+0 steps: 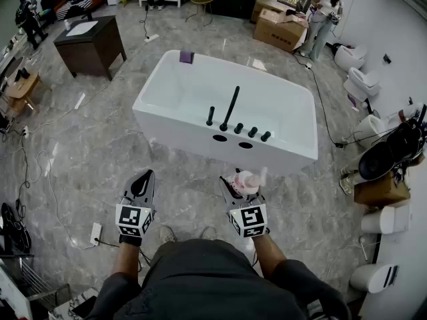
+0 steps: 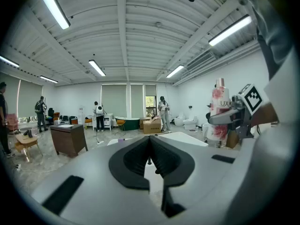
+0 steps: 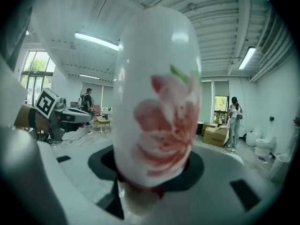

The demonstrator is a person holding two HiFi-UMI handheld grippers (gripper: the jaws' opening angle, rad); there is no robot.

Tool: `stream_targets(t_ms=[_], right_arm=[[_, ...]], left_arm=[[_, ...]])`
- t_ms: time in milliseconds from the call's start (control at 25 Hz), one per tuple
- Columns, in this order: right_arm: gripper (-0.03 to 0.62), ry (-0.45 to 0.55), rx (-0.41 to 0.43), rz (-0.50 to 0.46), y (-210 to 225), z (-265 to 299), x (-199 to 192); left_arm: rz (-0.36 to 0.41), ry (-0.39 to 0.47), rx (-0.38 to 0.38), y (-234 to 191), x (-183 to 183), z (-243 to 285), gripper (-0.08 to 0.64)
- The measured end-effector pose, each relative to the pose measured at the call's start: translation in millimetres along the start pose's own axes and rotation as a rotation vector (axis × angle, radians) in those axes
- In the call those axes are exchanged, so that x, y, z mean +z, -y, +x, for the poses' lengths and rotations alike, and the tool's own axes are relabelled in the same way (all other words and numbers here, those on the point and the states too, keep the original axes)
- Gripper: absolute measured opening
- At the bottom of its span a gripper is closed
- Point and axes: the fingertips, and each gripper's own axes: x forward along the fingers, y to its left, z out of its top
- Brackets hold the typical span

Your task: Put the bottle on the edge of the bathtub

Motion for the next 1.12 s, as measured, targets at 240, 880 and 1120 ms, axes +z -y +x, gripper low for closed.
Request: stream_targets(t_ms=[240, 880, 1120], right_arm=[[0.219, -0.003, -0.004, 0.000, -3.9, -1.7, -0.1], [0.221, 0.036, 0.060, -0.013, 23.9, -1.4, -8.8], [0.221, 0.023, 0.105, -0.025, 32.1, 23.4, -14.3]], left_arm=[[-0.003, 0.001, -0.002, -1.4, -0.5, -4.4, 0.002], [0.013, -0.013, 0.075, 19.3, -4.4, 0.9, 0.002], [-0.011, -0.032, 0.125, 12.1, -20.9, 5.8, 0.002]])
